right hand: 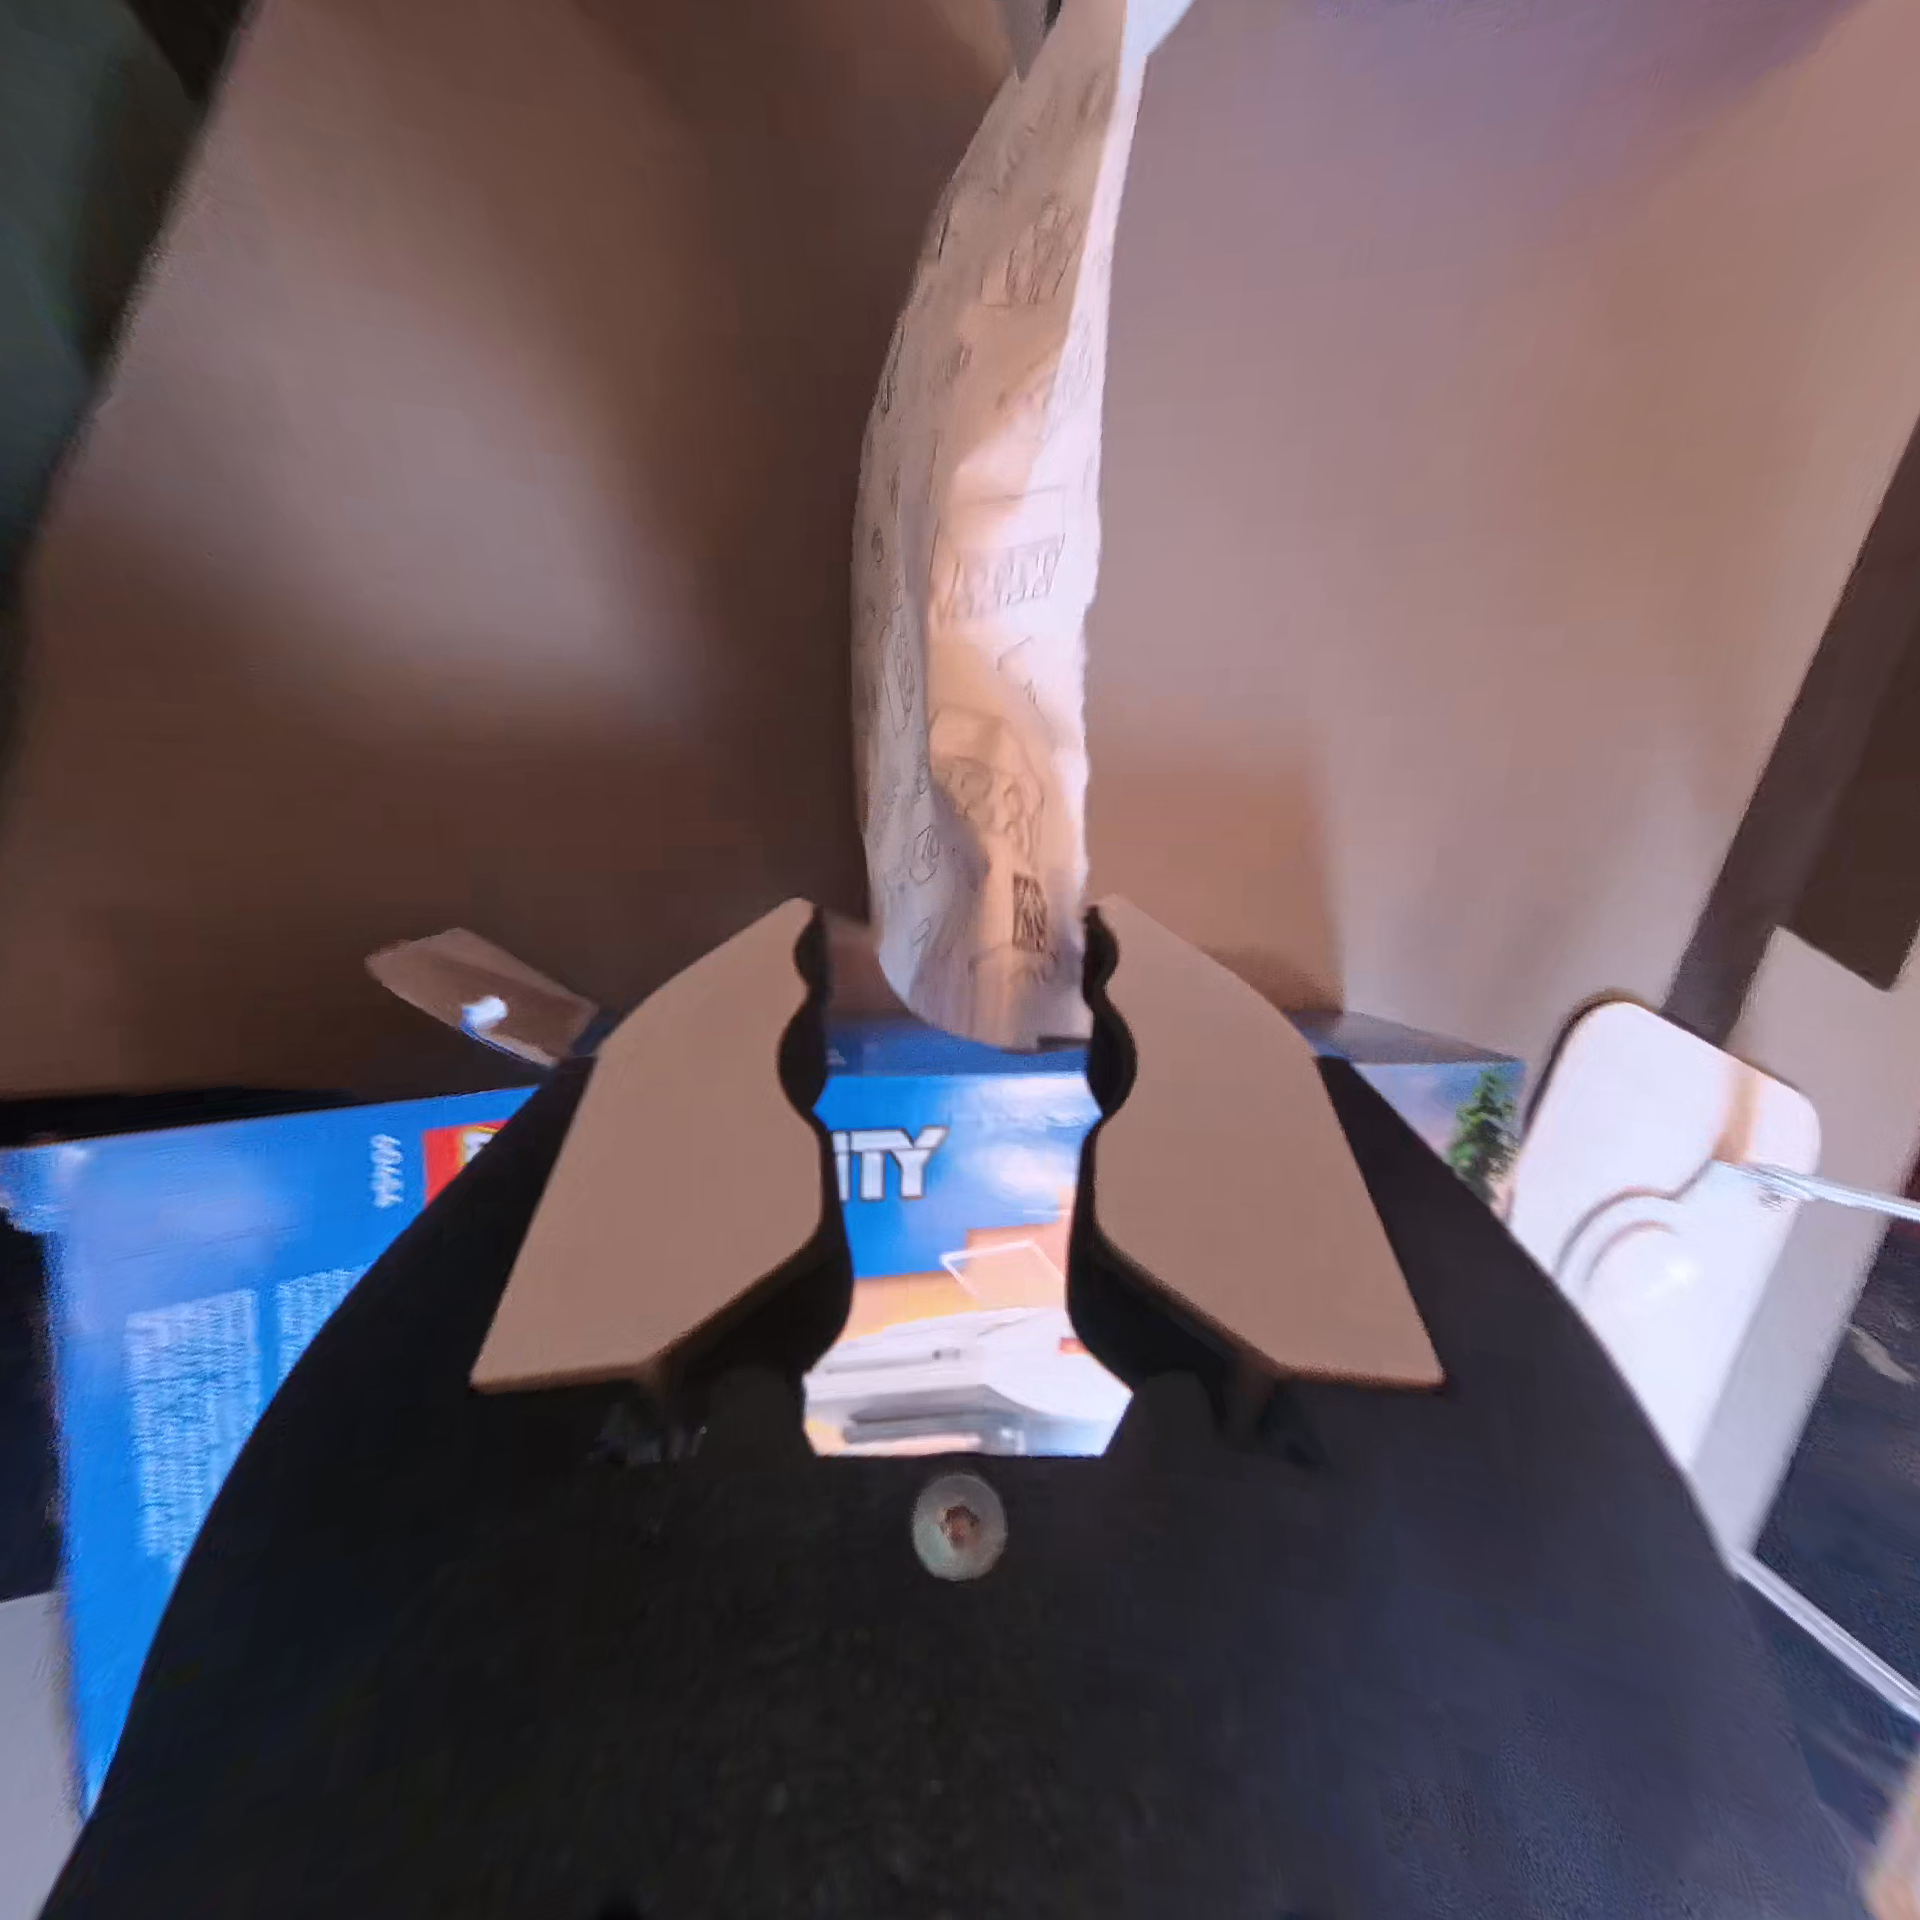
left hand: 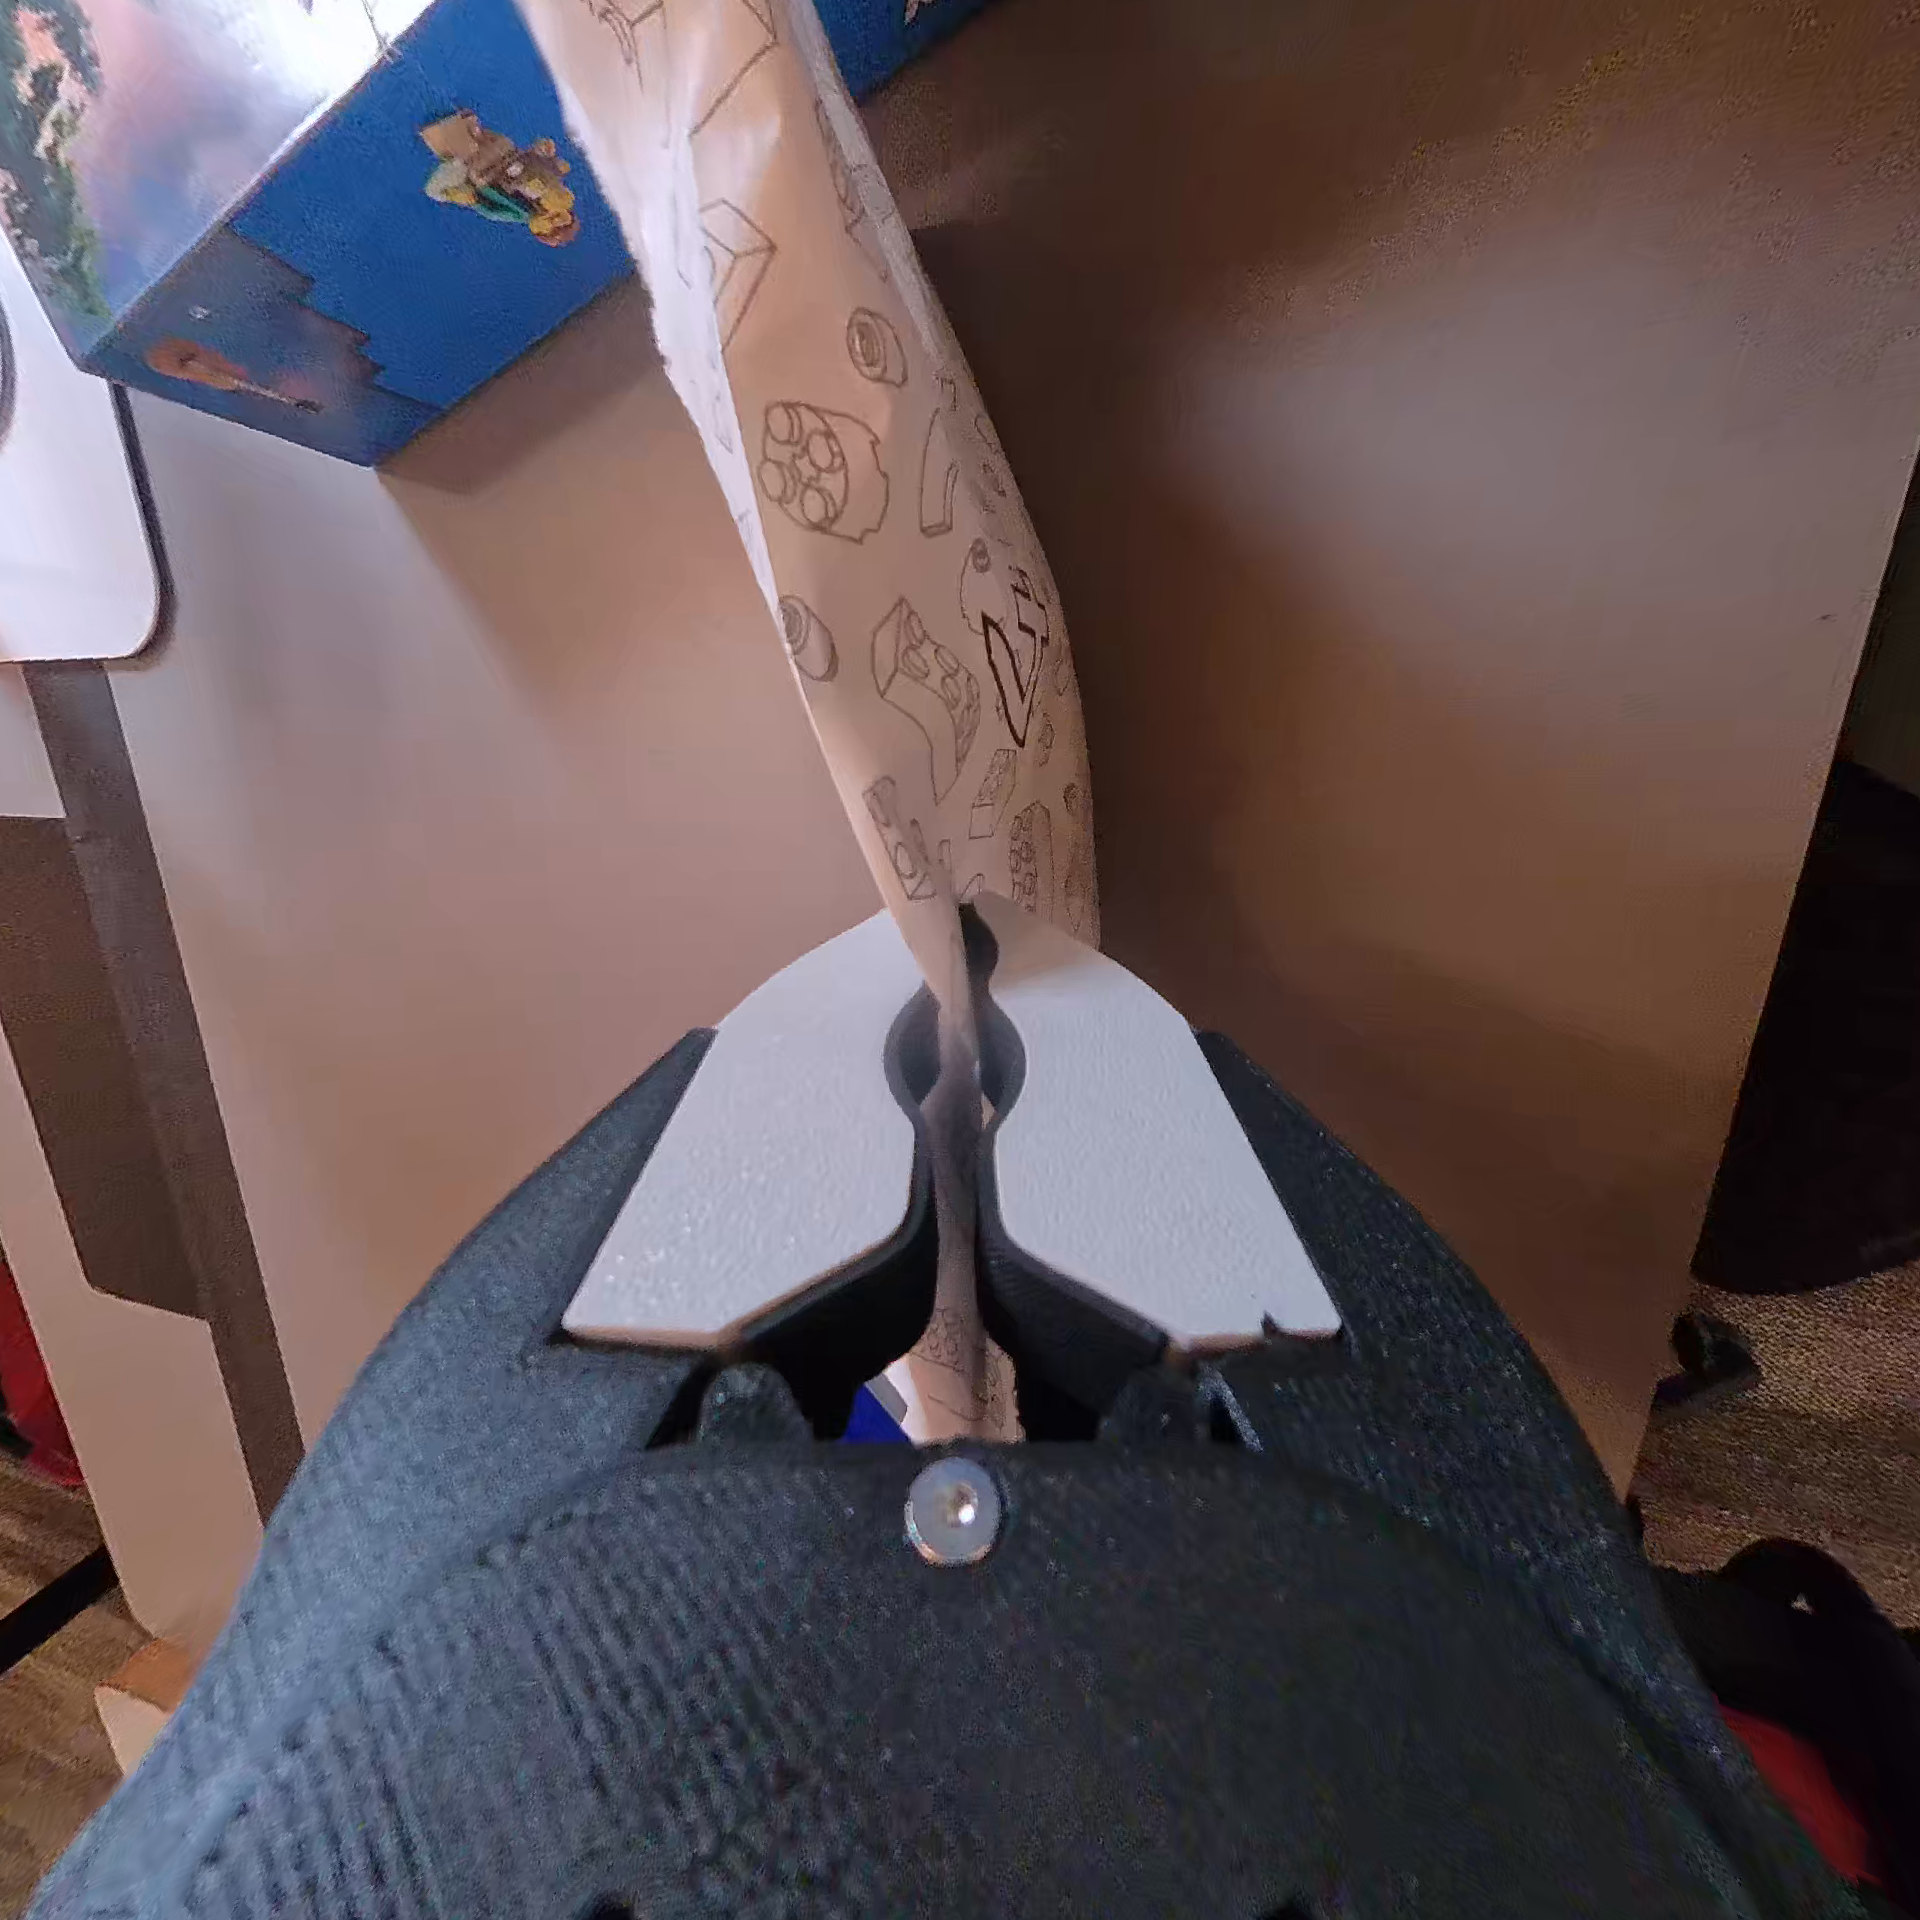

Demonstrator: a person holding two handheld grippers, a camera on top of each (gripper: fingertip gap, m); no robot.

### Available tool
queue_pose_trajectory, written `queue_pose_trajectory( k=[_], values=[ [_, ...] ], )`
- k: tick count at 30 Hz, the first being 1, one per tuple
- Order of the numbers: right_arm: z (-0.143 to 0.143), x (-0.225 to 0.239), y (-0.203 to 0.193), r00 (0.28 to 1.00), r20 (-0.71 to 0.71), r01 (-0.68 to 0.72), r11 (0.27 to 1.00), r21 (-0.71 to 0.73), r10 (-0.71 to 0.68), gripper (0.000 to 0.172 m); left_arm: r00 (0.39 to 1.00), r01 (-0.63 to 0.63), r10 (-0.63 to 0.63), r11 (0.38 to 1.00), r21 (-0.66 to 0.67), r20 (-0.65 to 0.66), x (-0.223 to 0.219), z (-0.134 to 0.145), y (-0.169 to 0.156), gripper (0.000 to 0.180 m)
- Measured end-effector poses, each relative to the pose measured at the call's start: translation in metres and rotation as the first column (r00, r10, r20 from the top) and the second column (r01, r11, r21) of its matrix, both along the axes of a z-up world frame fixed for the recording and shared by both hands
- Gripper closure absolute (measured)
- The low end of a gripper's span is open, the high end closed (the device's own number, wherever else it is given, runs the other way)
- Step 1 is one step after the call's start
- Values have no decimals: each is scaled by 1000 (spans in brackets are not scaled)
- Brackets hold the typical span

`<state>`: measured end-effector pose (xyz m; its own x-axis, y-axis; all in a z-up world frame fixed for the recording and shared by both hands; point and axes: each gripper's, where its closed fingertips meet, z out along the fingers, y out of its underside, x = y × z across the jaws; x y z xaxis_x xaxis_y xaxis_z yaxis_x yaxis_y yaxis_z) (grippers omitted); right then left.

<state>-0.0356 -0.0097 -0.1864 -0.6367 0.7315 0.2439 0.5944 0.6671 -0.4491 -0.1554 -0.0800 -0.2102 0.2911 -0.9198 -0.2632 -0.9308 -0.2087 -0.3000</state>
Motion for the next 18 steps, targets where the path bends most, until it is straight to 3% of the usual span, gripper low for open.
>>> queue_pose_trajectory(
  k=[3,5,7,8,11,14,18],
  values=[
    [16,-13,-29,999,-14,-51,998,-48,51,96,1000,0,1,1000,27,-29,15,1,0,179],
    [16,-21,-44,995,37,-86,994,-65,88,93,999,28,-26,998,54,-34,26,4,2,179],
    [3,-17,-38,984,151,-82,994,-66,91,117,999,46,-44,996,76,-29,30,8,0,180],
    [0,-12,-33,979,189,-62,992,-108,82,141,999,41,-40,995,91,-13,31,10,-1,179],
    [14,-4,-29,993,108,-19,949,-314,56,171,993,-13,-1,993,116,121,38,19,-9,179],
    [26,6,-26,1000,-2,-27,910,-414,29,171,969,-62,36,993,101,246,43,25,-12,178],
    [10,20,-33,999,-23,-49,929,-366,44,171,952,-35,27,999,19,306,53,18,-19,178]
  ],
)
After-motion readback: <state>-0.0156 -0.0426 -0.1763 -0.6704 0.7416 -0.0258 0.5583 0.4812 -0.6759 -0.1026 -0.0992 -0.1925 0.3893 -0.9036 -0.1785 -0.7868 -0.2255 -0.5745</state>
